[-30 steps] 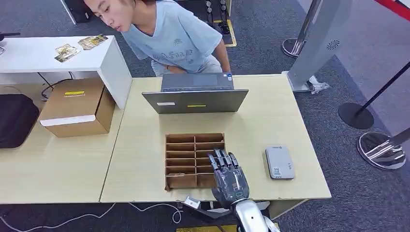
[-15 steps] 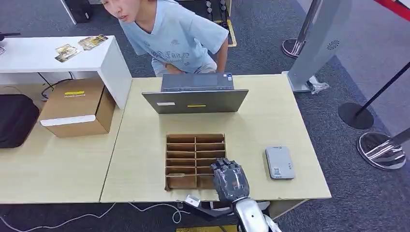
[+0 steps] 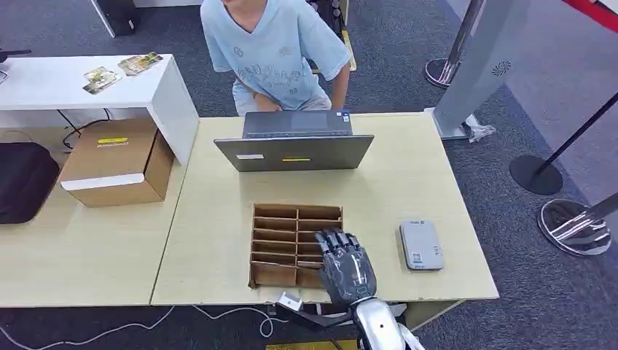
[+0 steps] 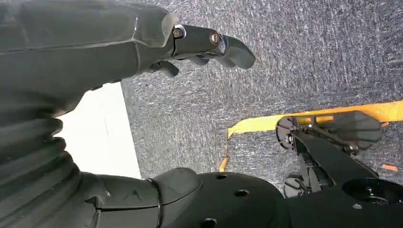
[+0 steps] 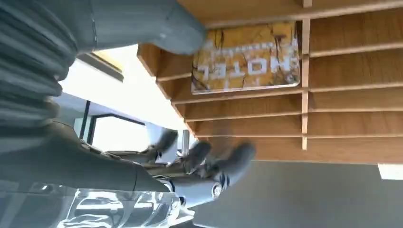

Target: Pass the card to the sensor for recognition and then transmit it.

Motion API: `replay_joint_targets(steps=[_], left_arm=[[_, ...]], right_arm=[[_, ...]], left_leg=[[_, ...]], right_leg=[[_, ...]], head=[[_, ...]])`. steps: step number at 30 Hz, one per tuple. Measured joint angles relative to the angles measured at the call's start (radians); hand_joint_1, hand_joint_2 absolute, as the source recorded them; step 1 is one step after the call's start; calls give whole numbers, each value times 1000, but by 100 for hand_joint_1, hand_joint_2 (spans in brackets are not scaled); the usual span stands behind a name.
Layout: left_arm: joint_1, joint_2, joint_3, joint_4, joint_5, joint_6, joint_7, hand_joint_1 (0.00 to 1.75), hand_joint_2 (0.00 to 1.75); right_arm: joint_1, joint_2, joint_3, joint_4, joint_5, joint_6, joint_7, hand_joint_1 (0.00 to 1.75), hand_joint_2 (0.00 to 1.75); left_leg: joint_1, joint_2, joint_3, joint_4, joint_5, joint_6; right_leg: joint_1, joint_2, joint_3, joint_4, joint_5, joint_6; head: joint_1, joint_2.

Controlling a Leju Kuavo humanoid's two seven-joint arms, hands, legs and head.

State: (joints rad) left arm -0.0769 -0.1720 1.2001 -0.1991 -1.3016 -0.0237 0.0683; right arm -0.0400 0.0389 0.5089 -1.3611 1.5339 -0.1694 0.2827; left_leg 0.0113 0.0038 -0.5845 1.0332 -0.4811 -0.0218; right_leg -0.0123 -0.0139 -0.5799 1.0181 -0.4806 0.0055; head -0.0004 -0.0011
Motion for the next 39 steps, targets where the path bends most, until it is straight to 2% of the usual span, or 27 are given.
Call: replay_joint_targets(steps=[4, 12, 15, 29, 32, 34, 39], left_arm=[[0, 0, 0, 0, 0, 0, 0, 0, 175], [0, 0, -2, 0, -5, 0, 0, 0, 175], [0, 0, -3, 0, -6, -1, 0, 0, 175], [0, 2, -16, 0, -9, -6, 0, 0, 175], [0, 3, -17, 0, -11, -8, 0, 0, 175], [0, 3, -17, 0, -12, -8, 0, 0, 175], [0, 4, -18, 0, -14, -8, 0, 0, 175]], right_arm=[[-7, 1, 0, 0, 0, -3, -2, 33, 175], [-7, 3, -4, 0, -2, -8, -2, 28, 175], [-7, 5, -5, 0, -2, -8, -2, 35, 175], [-7, 11, -8, 0, -2, -7, -4, 37, 175], [-7, 12, -9, 0, -2, -7, -6, 49, 175], [-7, 12, -9, 0, -1, -7, -8, 49, 175], [-6, 14, -10, 1, 0, -7, -10, 63, 175]], left_leg=[[0, 0, 1, 0, 0, 0], [0, 0, 1, 0, 0, 0], [0, 0, 1, 0, 0, 0], [0, 0, 1, 0, 0, 0], [0, 0, 1, 0, 0, 0], [0, 0, 1, 0, 0, 0], [0, 0, 1, 0, 0, 0]], right_leg=[[0, 0, 1, 0, 0, 0], [0, 0, 1, 0, 0, 0], [0, 0, 1, 0, 0, 0], [0, 0, 1, 0, 0, 0], [0, 0, 1, 0, 0, 0], [0, 0, 1, 0, 0, 0], [0, 0, 1, 0, 0, 0]], head=[[0, 0], [0, 0], [0, 0], [0, 0], [0, 0], [0, 0], [0, 0]])
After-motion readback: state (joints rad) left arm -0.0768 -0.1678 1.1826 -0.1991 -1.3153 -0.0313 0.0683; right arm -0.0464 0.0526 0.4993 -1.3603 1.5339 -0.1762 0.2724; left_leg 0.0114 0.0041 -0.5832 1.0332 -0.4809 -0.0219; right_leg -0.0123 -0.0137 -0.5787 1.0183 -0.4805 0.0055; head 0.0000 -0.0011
